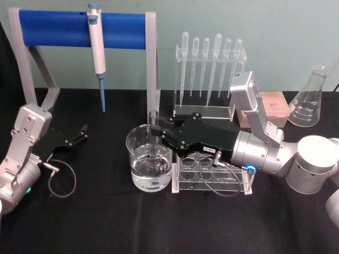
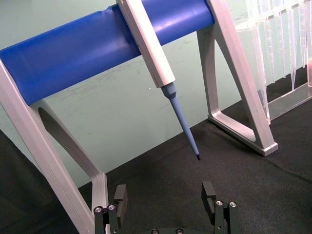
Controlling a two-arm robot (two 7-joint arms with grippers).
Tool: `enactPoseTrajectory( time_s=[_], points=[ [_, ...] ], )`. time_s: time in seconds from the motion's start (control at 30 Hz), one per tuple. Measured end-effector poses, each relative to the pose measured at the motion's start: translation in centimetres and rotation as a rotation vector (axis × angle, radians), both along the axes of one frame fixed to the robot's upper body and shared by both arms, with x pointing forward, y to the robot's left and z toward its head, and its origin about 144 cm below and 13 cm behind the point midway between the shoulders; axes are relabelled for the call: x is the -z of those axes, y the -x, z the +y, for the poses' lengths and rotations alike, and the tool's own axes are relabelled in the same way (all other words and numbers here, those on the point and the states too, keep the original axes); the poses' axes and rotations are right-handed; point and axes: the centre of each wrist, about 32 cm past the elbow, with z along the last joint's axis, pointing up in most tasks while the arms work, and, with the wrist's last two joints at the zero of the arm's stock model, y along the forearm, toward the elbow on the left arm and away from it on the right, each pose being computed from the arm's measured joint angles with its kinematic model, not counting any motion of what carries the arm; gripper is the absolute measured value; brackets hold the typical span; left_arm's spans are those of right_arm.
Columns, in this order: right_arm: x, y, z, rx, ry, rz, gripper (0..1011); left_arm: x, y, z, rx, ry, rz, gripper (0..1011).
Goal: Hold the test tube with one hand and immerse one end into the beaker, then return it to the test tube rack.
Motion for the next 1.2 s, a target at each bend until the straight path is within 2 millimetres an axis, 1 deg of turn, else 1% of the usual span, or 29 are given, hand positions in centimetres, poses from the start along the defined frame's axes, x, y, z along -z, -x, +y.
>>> enactPoseTrajectory(
  time_s=[1.2],
  points=[
    [0.00,0.00,0.00,0.000,0.000,0.000,226,0.00,0.00,0.00,0.000,0.000,0.000,1000]
  ],
)
